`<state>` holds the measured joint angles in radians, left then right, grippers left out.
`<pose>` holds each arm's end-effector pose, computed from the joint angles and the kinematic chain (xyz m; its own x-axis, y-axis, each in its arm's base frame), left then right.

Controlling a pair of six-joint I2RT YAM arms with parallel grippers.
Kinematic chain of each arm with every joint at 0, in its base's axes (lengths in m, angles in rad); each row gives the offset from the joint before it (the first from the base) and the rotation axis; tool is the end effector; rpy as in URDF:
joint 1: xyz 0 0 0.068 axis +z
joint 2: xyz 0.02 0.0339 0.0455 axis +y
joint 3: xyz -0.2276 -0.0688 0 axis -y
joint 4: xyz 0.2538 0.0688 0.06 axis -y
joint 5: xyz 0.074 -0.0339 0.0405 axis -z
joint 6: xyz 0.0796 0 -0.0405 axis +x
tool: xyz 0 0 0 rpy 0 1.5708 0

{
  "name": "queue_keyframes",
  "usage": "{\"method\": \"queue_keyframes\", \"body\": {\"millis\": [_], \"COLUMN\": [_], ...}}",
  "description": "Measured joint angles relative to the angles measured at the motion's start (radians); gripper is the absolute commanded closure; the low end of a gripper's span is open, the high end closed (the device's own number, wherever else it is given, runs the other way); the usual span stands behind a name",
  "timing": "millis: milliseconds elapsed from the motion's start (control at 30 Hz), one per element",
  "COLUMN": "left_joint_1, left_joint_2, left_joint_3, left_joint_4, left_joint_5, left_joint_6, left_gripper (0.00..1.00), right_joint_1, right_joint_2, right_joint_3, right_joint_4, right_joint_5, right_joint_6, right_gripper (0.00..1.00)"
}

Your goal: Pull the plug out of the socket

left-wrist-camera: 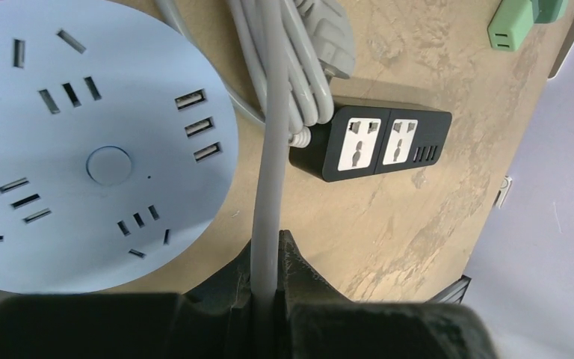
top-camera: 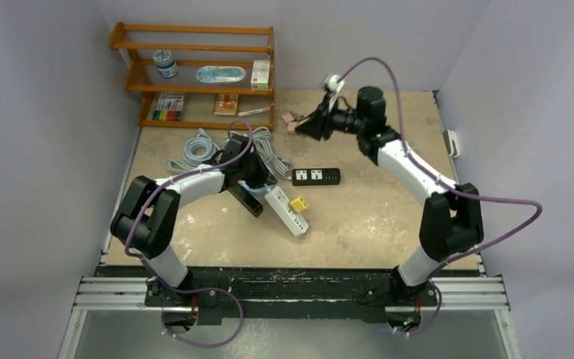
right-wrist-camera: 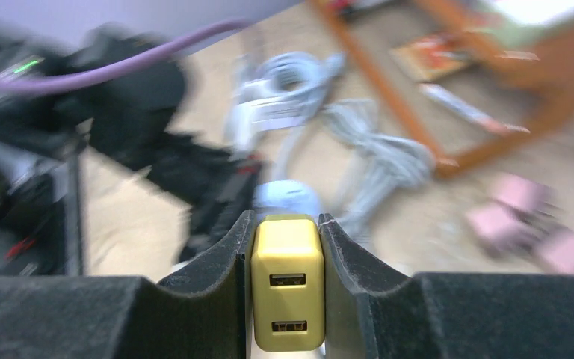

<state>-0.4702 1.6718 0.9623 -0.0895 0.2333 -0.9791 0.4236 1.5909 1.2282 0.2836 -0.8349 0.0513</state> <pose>0.3306 -0.1887 0.1116 -0.8415 -0.4781 -0.2515 -0.2042 0.7125 -0.6713 0.3497 0.2224 0.2970 -0.1206 -0.0166 -0.9926 -0.9446 0.3095 0.1096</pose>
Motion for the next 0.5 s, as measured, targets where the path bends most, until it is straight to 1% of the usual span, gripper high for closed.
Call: {"method": "queue_keyframes", "body": {"millis": [67,167,267,367,500], "left_joint_1": [0.005,0.010,0.012,0.015,0.025], "left_joint_2": [0.000,0.000,0.000,0.000,0.000], "left_joint_3": [-0.008,-0.016,-0.020,-0.024,-0.028], "left_joint_4": [0.002,0.004,0.006,0.011,0.013], "left_joint_5": [0.000,0.001,0.001,0.002,0.003], "left_joint_6": [0.001,0.002,0.002,0.002,0.003], "left_gripper": [1.00,1.00,1.00,1.00,1.00], "right_joint_1": [-0.092,-0.190,-0.252,-0.301,-0.350], "right_joint_2": [0.051,0.203,0.347,0.470,0.670], "right_joint_3": [0.063,0.243,0.359,0.414,0.588], "right_joint_4": [-0.014,-0.072,-0.083,-0.101,-0.158], "right_joint_5": [0.056,0.130,0.156,0.165,0.166], "right_joint_6": [0.028,0.047,0.089,0.134,0.169], "right_gripper": [1.00,1.00,1.00,1.00,1.00]}}
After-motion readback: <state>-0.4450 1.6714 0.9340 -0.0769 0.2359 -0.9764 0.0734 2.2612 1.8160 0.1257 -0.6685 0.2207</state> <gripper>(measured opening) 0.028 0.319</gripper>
